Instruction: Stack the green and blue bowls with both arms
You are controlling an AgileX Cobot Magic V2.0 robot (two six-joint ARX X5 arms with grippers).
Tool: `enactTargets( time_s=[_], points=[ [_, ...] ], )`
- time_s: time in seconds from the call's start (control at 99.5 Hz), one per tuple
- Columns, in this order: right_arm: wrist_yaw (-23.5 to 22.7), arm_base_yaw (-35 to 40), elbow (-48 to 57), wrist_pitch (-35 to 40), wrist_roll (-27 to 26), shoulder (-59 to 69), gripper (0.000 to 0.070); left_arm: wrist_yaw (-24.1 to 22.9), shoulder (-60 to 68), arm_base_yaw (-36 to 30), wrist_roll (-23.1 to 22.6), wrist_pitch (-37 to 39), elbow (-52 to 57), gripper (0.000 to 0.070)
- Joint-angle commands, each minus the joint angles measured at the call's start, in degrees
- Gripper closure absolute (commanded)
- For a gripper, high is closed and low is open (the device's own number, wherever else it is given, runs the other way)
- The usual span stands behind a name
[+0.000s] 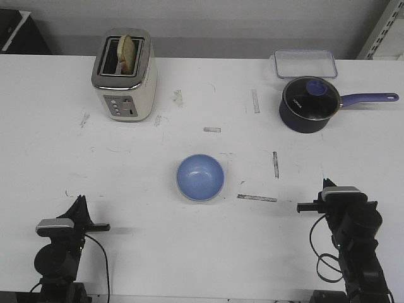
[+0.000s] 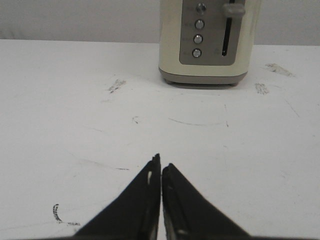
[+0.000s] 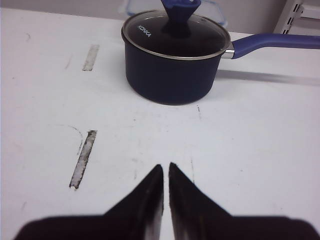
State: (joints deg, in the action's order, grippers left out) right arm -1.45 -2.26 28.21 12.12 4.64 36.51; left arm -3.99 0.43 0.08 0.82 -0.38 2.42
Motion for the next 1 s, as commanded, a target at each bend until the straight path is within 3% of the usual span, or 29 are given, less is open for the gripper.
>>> enactTargets(
  time_s=[0.0, 0.995],
  points=[
    [0.0, 0.0, 0.0, -0.7, -0.1, 0.2, 0.0691, 0.3, -0.3, -0.2, 0.3, 3.5, -1.4, 0.0699],
    [0.1, 0.0, 0.0, -9.8, 0.2, 0.2, 0.0691, 0.6, -0.2, -0.2, 0.3, 3.4, -1.7, 0.0699]
  ],
)
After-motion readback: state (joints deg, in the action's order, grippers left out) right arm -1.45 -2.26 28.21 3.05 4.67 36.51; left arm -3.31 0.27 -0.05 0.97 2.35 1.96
